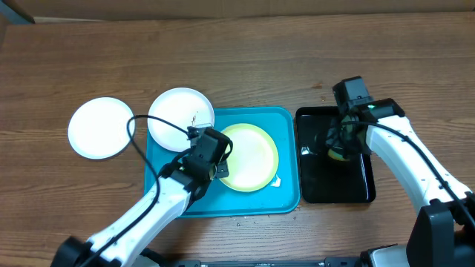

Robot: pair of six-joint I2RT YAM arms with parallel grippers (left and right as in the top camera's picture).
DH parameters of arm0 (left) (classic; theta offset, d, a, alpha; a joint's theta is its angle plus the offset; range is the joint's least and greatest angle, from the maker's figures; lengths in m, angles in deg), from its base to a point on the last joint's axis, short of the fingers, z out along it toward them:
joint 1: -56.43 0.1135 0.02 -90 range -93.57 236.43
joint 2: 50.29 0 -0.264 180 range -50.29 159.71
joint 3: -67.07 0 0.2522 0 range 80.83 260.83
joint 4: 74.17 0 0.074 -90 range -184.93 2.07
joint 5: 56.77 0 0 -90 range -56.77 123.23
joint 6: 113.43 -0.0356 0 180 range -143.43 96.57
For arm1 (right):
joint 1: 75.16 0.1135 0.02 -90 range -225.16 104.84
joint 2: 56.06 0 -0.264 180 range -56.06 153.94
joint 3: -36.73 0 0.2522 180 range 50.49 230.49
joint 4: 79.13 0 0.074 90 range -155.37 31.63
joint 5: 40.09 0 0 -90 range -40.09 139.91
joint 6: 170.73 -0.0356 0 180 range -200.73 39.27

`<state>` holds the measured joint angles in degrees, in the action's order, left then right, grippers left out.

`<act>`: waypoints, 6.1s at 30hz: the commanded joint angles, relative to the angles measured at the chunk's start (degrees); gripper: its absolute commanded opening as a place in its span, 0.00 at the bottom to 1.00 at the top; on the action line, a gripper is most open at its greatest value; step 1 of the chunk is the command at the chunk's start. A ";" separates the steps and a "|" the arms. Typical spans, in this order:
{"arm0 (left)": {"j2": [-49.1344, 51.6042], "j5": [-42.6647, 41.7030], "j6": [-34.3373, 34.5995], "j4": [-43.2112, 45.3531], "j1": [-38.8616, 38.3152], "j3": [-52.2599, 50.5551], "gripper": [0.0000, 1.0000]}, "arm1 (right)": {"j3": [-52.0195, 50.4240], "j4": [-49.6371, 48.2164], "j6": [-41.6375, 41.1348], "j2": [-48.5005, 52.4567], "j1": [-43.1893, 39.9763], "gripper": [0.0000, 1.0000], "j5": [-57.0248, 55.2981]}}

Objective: Clean dirty plates on tray and stack at the side
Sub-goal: 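Return the sponge to the black tray with the right gripper, then lift the yellow plate off the blue tray with the left gripper, then carry the yellow plate onto the white plate stack at left, then move the left gripper to the white plate's rim beside the tray, then slide the white plate onto the blue tray with the left gripper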

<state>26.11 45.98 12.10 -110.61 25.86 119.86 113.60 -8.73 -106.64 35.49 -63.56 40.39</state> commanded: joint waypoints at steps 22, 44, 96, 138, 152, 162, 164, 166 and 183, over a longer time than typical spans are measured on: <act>-9.88 43.89 -26.84 -3.96 -17.07 8.63 0.04 | -15.91 -18.64 6.45 -1.64 0.00 0.68 8.61; -9.86 69.05 -63.93 23.71 -33.03 8.74 0.04 | -15.91 -18.91 6.43 -1.64 0.00 1.00 8.59; -3.74 -18.56 -1.64 -1.05 58.90 8.72 0.04 | -15.91 -18.91 6.43 -1.64 0.00 1.00 8.59; 9.07 -37.29 -11.19 1.18 49.83 11.21 0.64 | -15.91 -18.91 6.43 -1.64 0.00 1.00 8.59; 17.55 -8.41 -23.93 -32.35 31.95 44.87 0.79 | -15.91 -18.91 6.43 -1.64 0.00 1.00 8.59; 33.66 -17.27 -26.29 -33.03 36.28 44.92 0.56 | -15.91 -18.91 6.43 -1.64 0.00 1.00 8.59; 34.91 -17.22 -26.25 -32.70 36.74 44.94 0.57 | -15.91 -18.91 6.43 -1.64 0.00 1.00 8.59; 35.10 -17.20 -26.10 -32.13 36.94 44.94 0.57 | -15.91 -18.91 6.43 -1.64 0.00 1.00 8.59; 36.09 -15.74 -26.12 -26.77 36.02 41.29 0.35 | -15.91 -18.91 6.43 -1.64 0.00 1.00 8.59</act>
<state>61.54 30.86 -13.17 -137.47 62.41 160.90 97.78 -27.29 -100.19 35.47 -63.50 48.63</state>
